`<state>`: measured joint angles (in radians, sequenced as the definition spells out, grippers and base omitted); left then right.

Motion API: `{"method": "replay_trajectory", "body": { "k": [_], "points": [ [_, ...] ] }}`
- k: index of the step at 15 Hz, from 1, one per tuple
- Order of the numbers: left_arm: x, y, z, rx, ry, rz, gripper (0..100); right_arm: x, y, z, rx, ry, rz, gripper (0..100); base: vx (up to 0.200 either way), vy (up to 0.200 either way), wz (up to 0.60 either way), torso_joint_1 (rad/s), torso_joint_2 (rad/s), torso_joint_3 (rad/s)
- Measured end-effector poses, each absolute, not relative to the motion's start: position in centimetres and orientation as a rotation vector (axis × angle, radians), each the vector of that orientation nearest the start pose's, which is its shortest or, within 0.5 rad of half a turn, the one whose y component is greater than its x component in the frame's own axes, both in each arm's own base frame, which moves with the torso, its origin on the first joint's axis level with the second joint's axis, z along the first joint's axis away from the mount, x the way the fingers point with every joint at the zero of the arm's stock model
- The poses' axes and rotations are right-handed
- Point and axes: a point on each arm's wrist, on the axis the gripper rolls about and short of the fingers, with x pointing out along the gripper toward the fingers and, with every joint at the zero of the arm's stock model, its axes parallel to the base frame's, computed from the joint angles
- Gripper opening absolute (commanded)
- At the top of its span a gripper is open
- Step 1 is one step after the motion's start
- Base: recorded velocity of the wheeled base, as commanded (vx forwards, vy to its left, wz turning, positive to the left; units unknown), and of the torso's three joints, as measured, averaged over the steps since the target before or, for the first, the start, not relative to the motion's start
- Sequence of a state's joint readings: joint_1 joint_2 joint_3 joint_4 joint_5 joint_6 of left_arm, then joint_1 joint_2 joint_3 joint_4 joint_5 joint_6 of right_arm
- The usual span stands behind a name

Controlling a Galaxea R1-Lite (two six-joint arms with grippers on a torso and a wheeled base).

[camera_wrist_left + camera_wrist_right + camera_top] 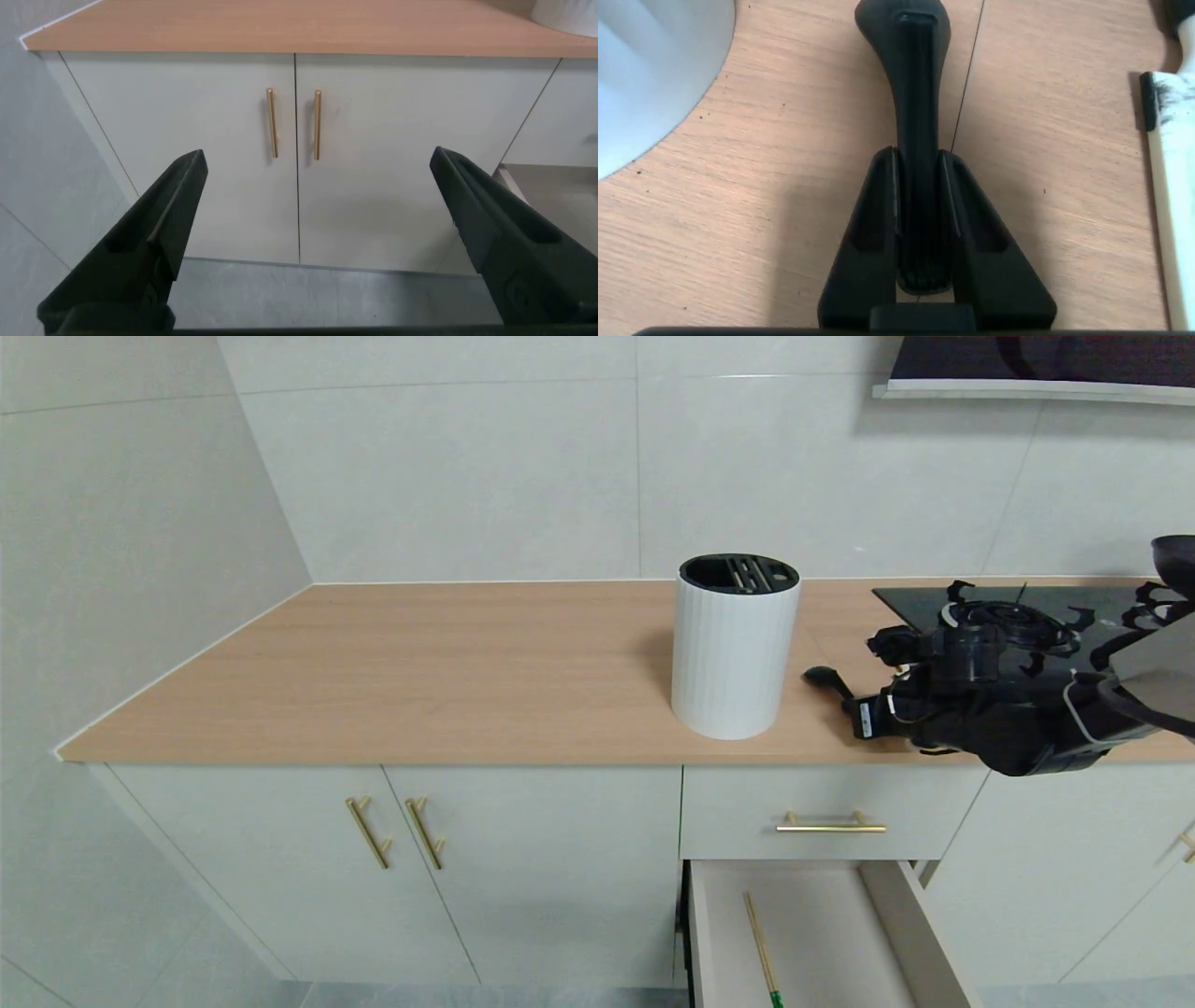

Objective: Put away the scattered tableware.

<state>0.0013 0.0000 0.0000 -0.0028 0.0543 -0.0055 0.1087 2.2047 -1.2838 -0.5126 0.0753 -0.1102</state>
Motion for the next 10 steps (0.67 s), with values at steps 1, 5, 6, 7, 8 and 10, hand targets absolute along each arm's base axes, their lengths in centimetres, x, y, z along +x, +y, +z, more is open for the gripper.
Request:
{"method": "replay_trajectory", "body": {
  "k": [1, 5, 6, 7, 8, 10],
  "points": [
    [-2.3, 0.1, 7.6, -0.006, -0.002, 0.055, 100, 43.1, 5.0, 11.0, -0.096, 0.426, 0.201, 0, 0.000, 0.000, 0.00, 0.000, 0.00, 0.000],
    [-2.3, 0.1, 7.6, -0.006, -0.003, 0.055, 100, 40.6, 5.2, 13.8, 0.010, 0.492, 0.186, 0, 0.000, 0.000, 0.00, 0.000, 0.00, 0.000],
    [-2.3, 0.1, 7.6, -0.006, -0.003, 0.055, 100, 39.4, 5.3, 14.7, 0.024, 0.503, 0.186, 0, 0.000, 0.000, 0.00, 0.000, 0.00, 0.000],
    [-2.3, 0.1, 7.6, -0.005, -0.003, 0.056, 100, 38.0, 5.4, 15.6, 0.035, 0.513, 0.188, 0, 0.000, 0.000, 0.00, 0.000, 0.00, 0.000],
    [-2.3, 0.1, 7.6, -0.005, -0.003, 0.055, 100, 36.8, 5.4, 16.4, 0.041, 0.521, 0.188, 0, 0.000, 0.000, 0.00, 0.000, 0.00, 0.000],
    [-2.3, 0.1, 7.6, -0.005, -0.003, 0.056, 100, 33.8, 5.6, 17.5, 0.060, 0.555, 0.193, 0, 0.000, 0.000, 0.00, 0.000, 0.00, 0.000]
  ]
}}
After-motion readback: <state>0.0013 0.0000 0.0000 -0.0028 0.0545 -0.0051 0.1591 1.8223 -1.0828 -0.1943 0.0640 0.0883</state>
